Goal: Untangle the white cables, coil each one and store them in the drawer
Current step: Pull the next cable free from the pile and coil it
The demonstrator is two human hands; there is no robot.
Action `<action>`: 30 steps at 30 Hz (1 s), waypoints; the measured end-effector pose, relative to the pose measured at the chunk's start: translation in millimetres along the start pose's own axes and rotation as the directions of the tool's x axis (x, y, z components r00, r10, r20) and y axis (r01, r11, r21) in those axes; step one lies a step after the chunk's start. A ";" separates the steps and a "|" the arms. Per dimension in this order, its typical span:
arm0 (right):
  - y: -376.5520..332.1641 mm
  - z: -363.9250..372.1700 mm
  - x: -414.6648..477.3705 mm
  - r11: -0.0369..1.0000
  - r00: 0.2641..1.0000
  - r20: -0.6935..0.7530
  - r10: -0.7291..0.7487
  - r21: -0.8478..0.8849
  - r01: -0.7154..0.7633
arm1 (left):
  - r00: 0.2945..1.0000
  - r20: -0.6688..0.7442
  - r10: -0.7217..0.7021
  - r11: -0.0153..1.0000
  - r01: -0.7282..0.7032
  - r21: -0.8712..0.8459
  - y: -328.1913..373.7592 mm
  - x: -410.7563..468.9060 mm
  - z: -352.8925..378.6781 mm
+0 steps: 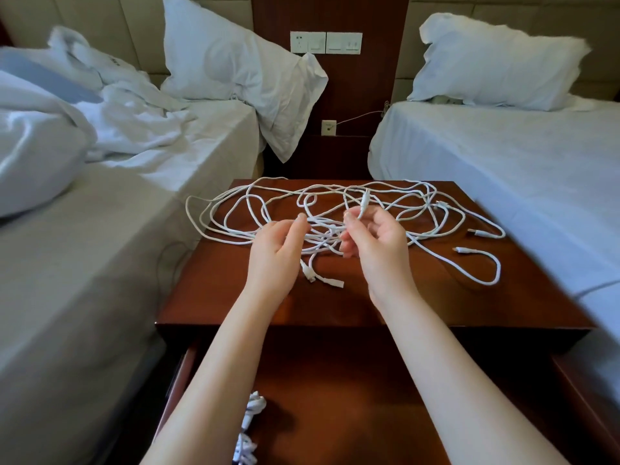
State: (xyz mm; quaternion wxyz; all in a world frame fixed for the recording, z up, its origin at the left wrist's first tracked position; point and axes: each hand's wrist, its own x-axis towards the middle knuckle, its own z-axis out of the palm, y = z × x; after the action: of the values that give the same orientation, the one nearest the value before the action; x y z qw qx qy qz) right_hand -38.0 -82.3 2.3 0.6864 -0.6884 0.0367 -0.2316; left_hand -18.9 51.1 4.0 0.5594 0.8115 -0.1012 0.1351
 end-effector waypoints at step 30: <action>9.3 -32.6 -2.1 0.832 0.904 0.115 -0.412 -0.358 0.425 | 0.828 0.561 -0.014 0.957 0.175 -0.233 23.9 -19.8 -7.6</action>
State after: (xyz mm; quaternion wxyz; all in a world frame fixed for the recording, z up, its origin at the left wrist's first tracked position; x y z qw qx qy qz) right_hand -49.4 -112.3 -8.8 0.4756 -0.8013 -0.0824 -0.3535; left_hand -46.0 50.0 21.0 0.6189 0.7343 -0.2358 -0.1490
